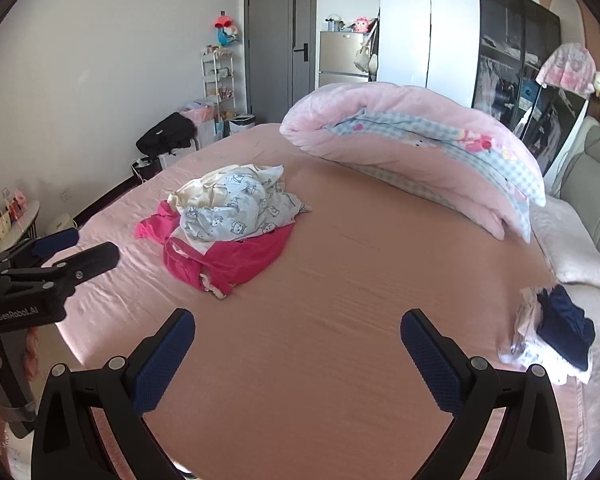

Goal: Fold clothes
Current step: 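Move both tools toward the clothes pile on the bed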

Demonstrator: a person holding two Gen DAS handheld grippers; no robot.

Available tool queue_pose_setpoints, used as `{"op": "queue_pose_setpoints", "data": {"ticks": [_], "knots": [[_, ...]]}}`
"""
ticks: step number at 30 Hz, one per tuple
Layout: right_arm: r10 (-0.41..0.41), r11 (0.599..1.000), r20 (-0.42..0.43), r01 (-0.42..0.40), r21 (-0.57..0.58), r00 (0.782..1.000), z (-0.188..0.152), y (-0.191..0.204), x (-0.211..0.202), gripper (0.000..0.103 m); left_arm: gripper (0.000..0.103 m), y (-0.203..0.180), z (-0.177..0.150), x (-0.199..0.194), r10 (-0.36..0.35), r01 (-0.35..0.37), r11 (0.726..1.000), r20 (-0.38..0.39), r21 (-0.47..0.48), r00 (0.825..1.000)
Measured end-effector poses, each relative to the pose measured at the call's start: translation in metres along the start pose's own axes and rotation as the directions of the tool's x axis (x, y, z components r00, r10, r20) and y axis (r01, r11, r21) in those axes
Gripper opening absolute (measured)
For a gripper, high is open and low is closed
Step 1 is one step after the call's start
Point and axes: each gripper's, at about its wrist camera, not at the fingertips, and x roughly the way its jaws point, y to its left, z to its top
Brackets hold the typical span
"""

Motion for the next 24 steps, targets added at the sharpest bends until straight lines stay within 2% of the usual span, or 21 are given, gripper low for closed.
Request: {"op": "queue_pose_setpoints", "data": {"ticks": [4, 9, 14, 18, 21, 24], "knots": [[-0.001, 0.999, -0.053, -0.001, -0.040, 0.999, 0.020, 0.014, 0.076, 0.103, 0.103, 0.049, 0.010, 0.057, 0.077, -0.081, 0.994, -0.054, -0.071, 0.996], [0.018, 0.998, -0.132, -0.027, -0.064, 0.991, 0.037, 0.039, 0.172, 0.102, 0.103, 0.095, 0.016, 0.136, 0.059, -0.078, 0.978, -0.100, -0.192, 0.993], [0.049, 0.998, -0.180, -0.056, -0.038, 0.982, 0.056, 0.059, 0.260, 0.099, 0.102, 0.122, 0.024, 0.212, 0.059, -0.088, 0.974, -0.138, -0.210, 0.989], [0.050, 0.998, -0.199, -0.055, -0.019, 0.979, 0.074, 0.073, 0.329, 0.091, 0.099, 0.144, 0.030, 0.265, 0.056, -0.091, 0.975, -0.169, -0.205, 0.984], [0.064, 0.998, -0.239, -0.065, 0.004, 0.969, 0.083, 0.080, 0.375, 0.081, 0.098, 0.155, 0.030, 0.293, 0.057, -0.095, 0.975, -0.187, -0.199, 0.981], [0.067, 0.998, -0.261, -0.066, 0.011, 0.963, 0.086, 0.088, 0.409, 0.080, 0.098, 0.161, 0.027, 0.312, 0.051, -0.087, 0.977, -0.182, -0.195, 0.982]]}}
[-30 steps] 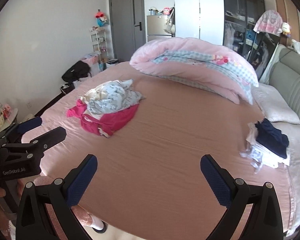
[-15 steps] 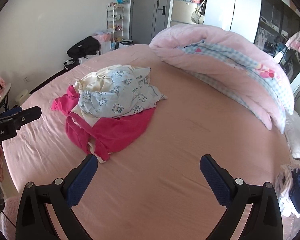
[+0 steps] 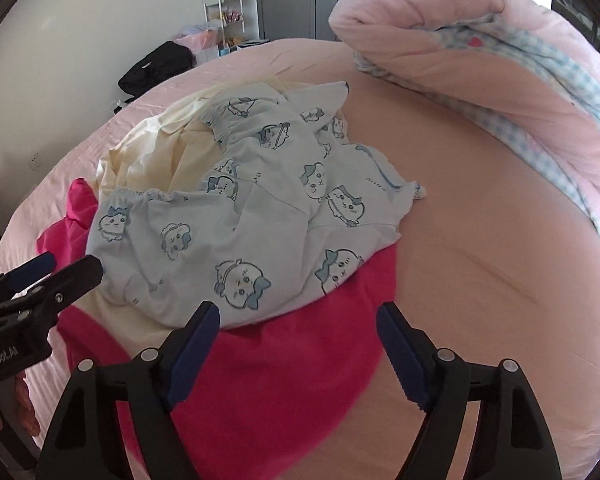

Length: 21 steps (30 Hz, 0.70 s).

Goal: Fold clothes
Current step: 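Move both tools toward the clothes pile on the bed, then grasp the cat-print pants waistband with the right tool while the left tool grasps it too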

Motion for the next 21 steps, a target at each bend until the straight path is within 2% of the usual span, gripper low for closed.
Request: {"op": "queue_pose_setpoints", "data": {"ticks": [2, 3, 4, 5, 6, 7, 8, 9, 10, 12, 18, 20, 21], "knots": [[-0.001, 1.000, -0.013, 0.001, -0.016, 1.000, 0.006, 0.007, 0.019, 0.080, 0.095, 0.001, 0.000, 0.011, 0.001, 0.000, 1.000, -0.006, 0.009, 1.000], [-0.008, 1.000, -0.026, 0.008, -0.028, 1.000, 0.007, 0.010, 0.028, 0.080, 0.086, 0.001, -0.001, 0.017, 0.002, -0.002, 1.000, -0.013, 0.015, 1.000], [0.001, 0.999, -0.046, -0.002, -0.033, 0.999, 0.007, 0.011, 0.035, 0.066, 0.073, 0.001, -0.001, 0.023, 0.009, -0.008, 1.000, -0.020, 0.022, 1.000], [0.013, 0.999, -0.067, -0.015, -0.038, 0.998, 0.006, 0.013, 0.042, 0.058, 0.065, 0.000, -0.002, 0.028, 0.034, -0.033, 0.999, -0.027, 0.033, 0.999], [0.041, 0.999, -0.078, -0.043, -0.026, 0.996, 0.006, 0.013, 0.045, 0.043, 0.050, 0.000, -0.004, 0.031, 0.058, -0.057, 0.997, -0.029, 0.044, 0.998], [0.045, 0.999, -0.074, -0.046, -0.019, 0.996, 0.005, 0.015, 0.044, 0.034, 0.039, 0.000, -0.005, 0.030, 0.081, -0.079, 0.995, -0.026, 0.057, 0.996], [0.031, 0.999, -0.060, -0.033, -0.028, 0.998, 0.004, 0.018, 0.040, 0.028, 0.037, 0.000, -0.006, 0.029, 0.097, -0.095, 0.993, -0.022, 0.065, 0.995], [0.023, 0.999, -0.045, -0.025, -0.041, 0.999, 0.003, 0.021, 0.035, 0.015, 0.035, 0.002, -0.006, 0.025, 0.083, -0.082, 0.995, -0.021, 0.054, 0.996], [0.017, 0.999, -0.029, -0.018, -0.048, 0.999, 0.002, 0.024, 0.029, 0.011, 0.034, 0.004, -0.005, 0.021, 0.070, -0.069, 0.997, -0.019, 0.042, 0.997], [0.012, 0.998, 0.000, -0.012, -0.057, 1.000, 0.002, 0.028, 0.017, 0.009, 0.034, 0.008, -0.004, 0.013, 0.050, -0.050, 0.999, -0.020, 0.018, 0.999], [0.075, 0.997, 0.057, -0.075, -0.009, 0.996, 0.010, 0.021, -0.023, 0.008, 0.035, 0.006, -0.009, -0.006, -0.020, 0.020, 1.000, -0.041, -0.018, 0.999], [0.068, 0.998, 0.075, -0.067, -0.019, 0.995, 0.006, 0.018, -0.038, 0.007, 0.037, -0.002, -0.011, -0.011, -0.058, 0.058, 0.998, -0.046, -0.017, 0.997], [0.066, 0.998, 0.080, -0.064, -0.022, 0.995, 0.004, 0.017, -0.045, 0.007, 0.045, -0.006, -0.013, -0.014, -0.078, 0.077, 0.997, -0.043, -0.020, 0.996]]}}
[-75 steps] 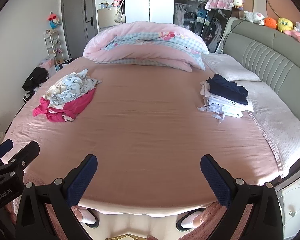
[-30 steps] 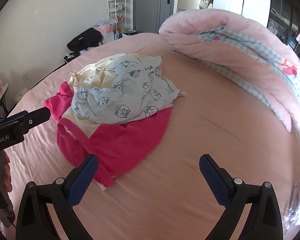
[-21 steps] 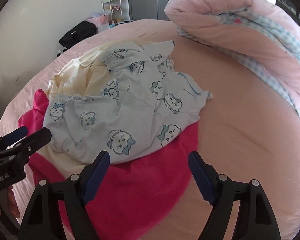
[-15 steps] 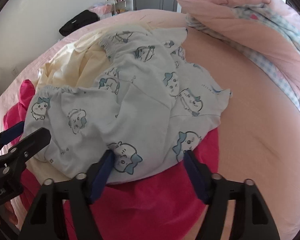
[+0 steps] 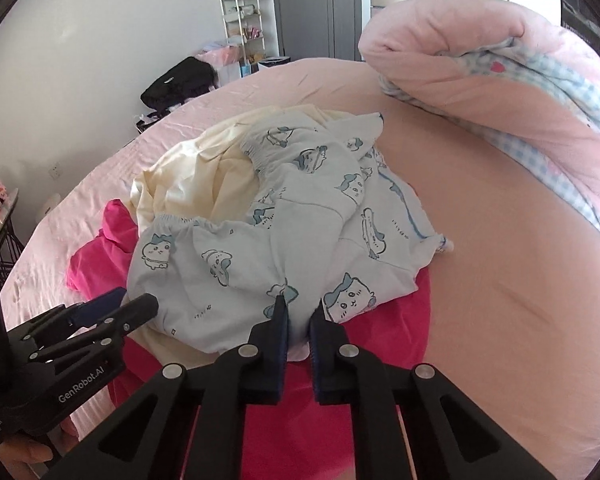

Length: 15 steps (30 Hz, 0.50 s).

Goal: Fold clothes
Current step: 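Grasp the cat-print pants waistband with the right tool while the left tool grasps it too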

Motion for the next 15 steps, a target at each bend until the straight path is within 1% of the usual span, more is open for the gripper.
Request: {"op": "queue_pose_setpoints", "data": {"ticks": [1, 2, 3, 4, 6, 8, 9, 10, 11, 12, 13, 15], "knots": [[-0.006, 1.000, 0.004, 0.006, 0.004, 1.000, -0.003, -0.002, -0.007, 0.007, 0.062, -0.005, -0.002, -0.002, -0.025, 0.025, 1.000, 0.002, -0.001, 1.000], [-0.005, 1.000, 0.006, 0.005, 0.012, 1.000, -0.006, -0.005, -0.014, 0.007, 0.072, -0.011, -0.004, -0.003, -0.052, 0.052, 0.999, -0.001, -0.003, 0.999], [-0.003, 1.000, 0.007, 0.003, 0.022, 1.000, -0.010, -0.008, -0.022, 0.007, 0.087, -0.017, -0.006, -0.002, -0.090, 0.090, 0.996, -0.014, -0.006, 0.996], [0.004, 1.000, 0.007, -0.004, 0.031, 1.000, -0.014, -0.010, -0.029, 0.007, 0.087, -0.023, -0.009, 0.000, -0.129, 0.128, 0.992, -0.039, -0.013, 0.991], [0.006, 0.999, 0.020, -0.007, 0.042, 1.000, -0.025, -0.015, -0.047, 0.007, 0.087, -0.036, -0.017, 0.005, -0.168, 0.166, 0.986, -0.096, -0.027, 0.981], [0.016, 0.998, 0.029, -0.017, 0.060, 0.999, -0.044, -0.024, -0.072, 0.007, 0.086, -0.054, -0.031, 0.001, -0.209, 0.209, 0.978, -0.135, -0.010, 0.969], [0.021, 0.997, 0.033, -0.023, 0.069, 0.999, -0.054, -0.028, -0.085, 0.007, 0.080, -0.066, -0.040, -0.005, -0.223, 0.227, 0.974, -0.148, 0.008, 0.963], [0.014, 0.997, 0.030, -0.017, 0.079, 0.999, -0.068, -0.034, -0.099, 0.007, 0.063, -0.078, -0.050, -0.010, -0.236, 0.243, 0.970, -0.162, 0.028, 0.958], [0.006, 0.996, 0.025, -0.008, 0.089, 1.000, -0.083, -0.040, -0.114, 0.007, 0.052, -0.092, -0.063, -0.017, -0.240, 0.253, 0.966, -0.184, 0.054, 0.953], [-0.003, 0.995, 0.021, 0.001, 0.098, 1.000, -0.098, -0.046, -0.128, 0.007, 0.033, -0.107, -0.076, -0.024, -0.241, 0.262, 0.962, -0.207, 0.081, 0.948], [-0.011, 0.994, 0.016, 0.010, 0.108, 1.000, -0.113, -0.053, -0.143, 0.007, 0.023, -0.123, -0.092, -0.032, -0.237, 0.268, 0.957, -0.233, 0.108, 0.943], [-0.035, 0.992, -0.008, 0.036, 0.122, 0.999, -0.146, -0.063, -0.170, 0.007, 0.020, -0.153, -0.126, -0.049, -0.255, 0.302, 0.942, -0.274, 0.144, 0.927]]}}
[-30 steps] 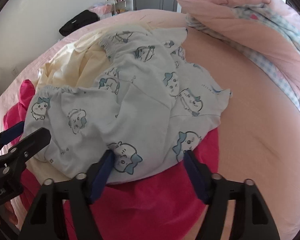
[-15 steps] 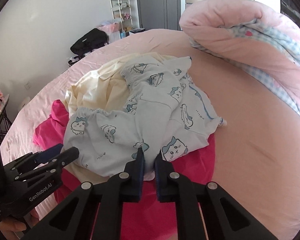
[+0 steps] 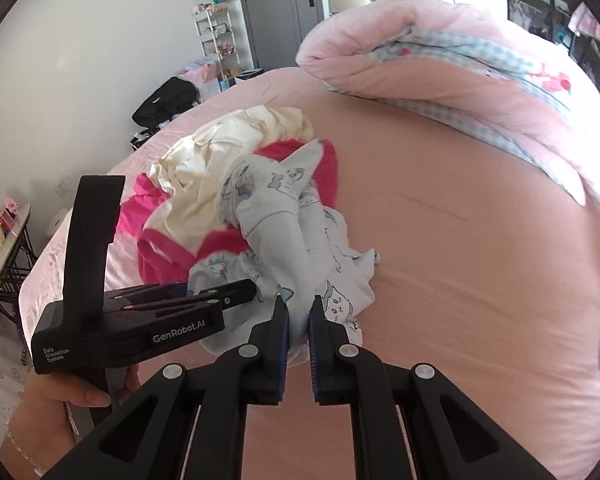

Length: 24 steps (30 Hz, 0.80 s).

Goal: Fold clothes
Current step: 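Grasp the cat-print pants waistband with the right tool while the left tool grasps it too, then lift the cat-print pants with both tools and shake them out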

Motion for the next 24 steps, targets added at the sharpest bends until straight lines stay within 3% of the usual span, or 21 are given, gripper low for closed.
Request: {"op": "queue_pose_setpoints", "data": {"ticks": [7, 12, 15, 20, 24], "knots": [[-0.073, 0.992, -0.058, 0.078, 0.104, 0.996, -0.099, -0.061, -0.079, 0.007, 0.020, -0.100, -0.103, 0.009, -0.078, 0.087, 0.995, -0.146, 0.056, 0.986], [-0.127, 0.970, -0.067, 0.138, 0.198, 0.990, -0.149, -0.107, -0.120, 0.007, 0.020, -0.147, -0.147, 0.009, -0.086, 0.113, 0.986, -0.210, 0.124, 0.974], [-0.159, 0.956, -0.053, 0.167, 0.242, 0.986, -0.165, -0.130, -0.141, 0.008, 0.020, -0.170, -0.167, 0.006, -0.098, 0.134, 0.980, -0.235, 0.146, 0.967], [-0.239, 0.936, -0.034, 0.240, 0.257, 0.970, -0.176, -0.164, -0.160, 0.008, 0.020, -0.186, -0.171, -0.010, -0.090, 0.127, 0.978, -0.218, 0.166, 0.972], [-0.296, 0.925, -0.100, 0.311, 0.216, 0.950, -0.170, -0.186, -0.145, 0.012, 0.020, -0.187, -0.167, -0.009, 0.001, 0.044, 0.977, -0.211, 0.210, 0.977]]}}
